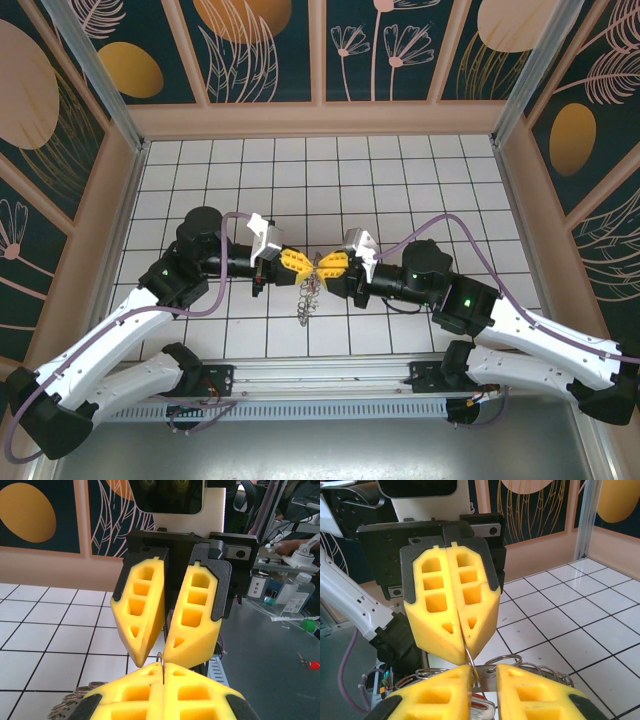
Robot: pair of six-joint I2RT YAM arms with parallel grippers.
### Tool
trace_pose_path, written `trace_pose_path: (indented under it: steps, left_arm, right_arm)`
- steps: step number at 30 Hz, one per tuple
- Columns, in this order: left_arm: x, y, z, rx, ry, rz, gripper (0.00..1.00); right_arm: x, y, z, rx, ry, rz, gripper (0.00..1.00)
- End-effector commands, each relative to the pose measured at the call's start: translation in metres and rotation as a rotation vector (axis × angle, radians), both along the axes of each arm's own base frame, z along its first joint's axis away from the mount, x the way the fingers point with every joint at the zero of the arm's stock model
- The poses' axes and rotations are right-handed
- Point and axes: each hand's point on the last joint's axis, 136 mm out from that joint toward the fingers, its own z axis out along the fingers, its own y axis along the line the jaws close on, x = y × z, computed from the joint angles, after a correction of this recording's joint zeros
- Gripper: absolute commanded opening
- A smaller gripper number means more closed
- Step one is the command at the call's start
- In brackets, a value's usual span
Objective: Put the keys on the keyring
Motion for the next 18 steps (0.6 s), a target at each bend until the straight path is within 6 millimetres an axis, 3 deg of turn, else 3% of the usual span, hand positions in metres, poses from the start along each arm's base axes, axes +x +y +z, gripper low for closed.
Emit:
trace_pose_path:
  steps: [1,12,18]
  left_arm:
    - [-0.013,0.004,0.027,-0.087,-0.088,-0.045,0.0]
    - [-0.014,0.005,0.028,-0.089,-0.093,-0.046,0.0]
    - [-0.013,0.004,0.03,-0.096,-0.098,-0.043,0.0]
  right_arm:
    - [0.006,-0.001,-0.001,0.001,0.013,-0.023,0.27]
    - [0.004,-0.002,0.0,0.014,0.016,-0.013,0.35]
    - [-0.006,-0.002,0.001,0.039,0.018,0.041,0.36]
